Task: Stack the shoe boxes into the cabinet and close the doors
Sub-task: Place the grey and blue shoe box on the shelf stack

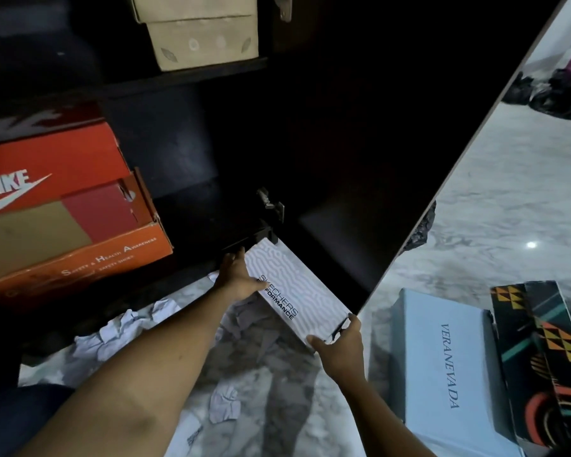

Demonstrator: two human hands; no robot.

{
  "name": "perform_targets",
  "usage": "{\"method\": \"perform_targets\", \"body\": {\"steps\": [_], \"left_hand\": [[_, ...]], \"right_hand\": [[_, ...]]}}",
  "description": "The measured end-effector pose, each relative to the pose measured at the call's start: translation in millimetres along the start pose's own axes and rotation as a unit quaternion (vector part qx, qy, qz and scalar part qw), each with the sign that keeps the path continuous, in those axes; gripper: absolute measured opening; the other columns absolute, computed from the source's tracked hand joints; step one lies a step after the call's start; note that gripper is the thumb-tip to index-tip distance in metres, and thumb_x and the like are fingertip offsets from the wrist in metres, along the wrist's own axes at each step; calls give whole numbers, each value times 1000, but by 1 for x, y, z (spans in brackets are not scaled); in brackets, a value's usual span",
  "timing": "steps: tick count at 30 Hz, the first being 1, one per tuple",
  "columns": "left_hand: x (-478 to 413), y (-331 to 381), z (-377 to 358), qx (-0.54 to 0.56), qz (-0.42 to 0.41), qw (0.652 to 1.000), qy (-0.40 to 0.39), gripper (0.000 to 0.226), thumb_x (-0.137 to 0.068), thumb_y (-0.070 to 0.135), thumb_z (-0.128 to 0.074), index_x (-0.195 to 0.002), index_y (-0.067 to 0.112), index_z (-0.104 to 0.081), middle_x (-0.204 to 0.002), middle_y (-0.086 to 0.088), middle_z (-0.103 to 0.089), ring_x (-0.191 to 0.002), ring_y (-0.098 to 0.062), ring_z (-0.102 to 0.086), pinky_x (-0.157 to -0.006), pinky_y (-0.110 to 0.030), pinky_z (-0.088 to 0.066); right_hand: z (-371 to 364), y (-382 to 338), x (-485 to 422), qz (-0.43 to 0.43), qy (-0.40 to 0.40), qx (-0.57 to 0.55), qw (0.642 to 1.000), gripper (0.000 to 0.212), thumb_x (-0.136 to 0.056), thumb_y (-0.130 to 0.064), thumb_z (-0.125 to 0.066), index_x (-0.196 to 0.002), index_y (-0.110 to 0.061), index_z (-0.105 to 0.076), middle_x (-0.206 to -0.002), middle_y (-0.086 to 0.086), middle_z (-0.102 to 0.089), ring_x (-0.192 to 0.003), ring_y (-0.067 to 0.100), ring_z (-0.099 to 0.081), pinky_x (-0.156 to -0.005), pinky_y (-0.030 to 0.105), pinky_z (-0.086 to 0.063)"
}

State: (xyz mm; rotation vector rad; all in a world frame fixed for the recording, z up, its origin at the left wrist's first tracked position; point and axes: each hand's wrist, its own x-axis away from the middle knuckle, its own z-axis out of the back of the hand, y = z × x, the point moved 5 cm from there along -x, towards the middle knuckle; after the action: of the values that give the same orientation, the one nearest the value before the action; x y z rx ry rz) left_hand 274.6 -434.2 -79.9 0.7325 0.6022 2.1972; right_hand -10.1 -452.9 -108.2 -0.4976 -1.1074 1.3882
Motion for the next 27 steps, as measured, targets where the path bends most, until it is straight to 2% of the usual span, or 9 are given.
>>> {"method": "perform_targets", "body": {"steps": [3,7,10,13,17,19,22,24,27], "left_hand": [[7,-7,1,-18,-3,1000,-4,127,-71,45,-87,-159,11,-2,-166,-11,-9,-153,-24,-10,-121,-36,-21],[14,-18,2,35,9,999,-15,137,-60,46,-93,-159,13,-4,-165,-9,-15,-151,-25,-18,-120,-37,-25],[20,-32,11,39,40,998,16,148,-48,48,-98,-160,16,-6,-164,-12,-18,-150,-29,-22,-118,-39,-32],[24,-53,18,42,66,997,-1,150,-42,45,-100,-160,19,-10,-163,-11,-23,-148,-28,-28,-112,-35,-36],[36,-69,20,30,67,997,-33,130,-52,46,-97,-155,9,-27,-160,-8,-31,-145,-23,-35,-110,-28,-35],[43,-69,25,53,68,996,-33,126,-51,48,-96,-152,8,-34,-156,-9,-39,-140,-23,-41,-107,-29,-39],[55,-58,44,95,62,993,-17,124,-44,47,-98,-148,8,-43,-149,-7,-48,-134,-22,-48,-105,-31,-43],[67,-47,63,125,47,991,15,128,-33,51,-100,-143,11,-48,-141,-3,-54,-129,-22,-53,-103,-32,-46],[80,-36,94,181,20,981,71,139,-3,70,-89,-126,18,-50,-121,-1,-65,-112,-21,-63,-95,-40,-54]], "right_hand": [[-3,-2,5,4,-12,9,1000,81,-59,-6,-92,-112,-25,-33,-113,4,-58,-103,23,-59,-72,21,-43],[-6,4,20,36,-24,21,999,87,-55,-16,-94,-117,-27,-33,-119,-2,-52,-104,17,-55,-81,26,-48],[-15,12,31,55,-34,16,998,95,-52,-13,-94,-123,-30,-33,-119,-13,-43,-104,10,-54,-73,16,-51],[-19,18,38,56,-30,-13,998,98,-48,-14,-93,-119,-39,-31,-119,-19,-47,-106,12,-60,-73,32,-61],[-17,9,36,43,-9,-48,998,117,-38,-27,-99,-134,-33,-32,-120,-9,-46,-107,14,-61,-79,43,-62],[-17,-1,35,44,0,-50,998,107,-40,-36,-99,-128,-34,-38,-115,-7,-39,-101,14,-60,-78,44,-62],[-16,-21,42,62,10,-51,997,90,-58,-27,-95,-130,-26,-42,-117,-1,-32,-100,12,-52,-86,30,-51],[-12,-36,47,74,28,-68,995,100,-60,-25,-96,-141,-18,-38,-122,1,-29,-109,16,-48,-94,24,-41],[-1,-69,61,98,46,-98,989,110,-58,-26,-97,-147,-11,-33,-126,-4,-23,-125,23,-44,-104,25,-36]]}}
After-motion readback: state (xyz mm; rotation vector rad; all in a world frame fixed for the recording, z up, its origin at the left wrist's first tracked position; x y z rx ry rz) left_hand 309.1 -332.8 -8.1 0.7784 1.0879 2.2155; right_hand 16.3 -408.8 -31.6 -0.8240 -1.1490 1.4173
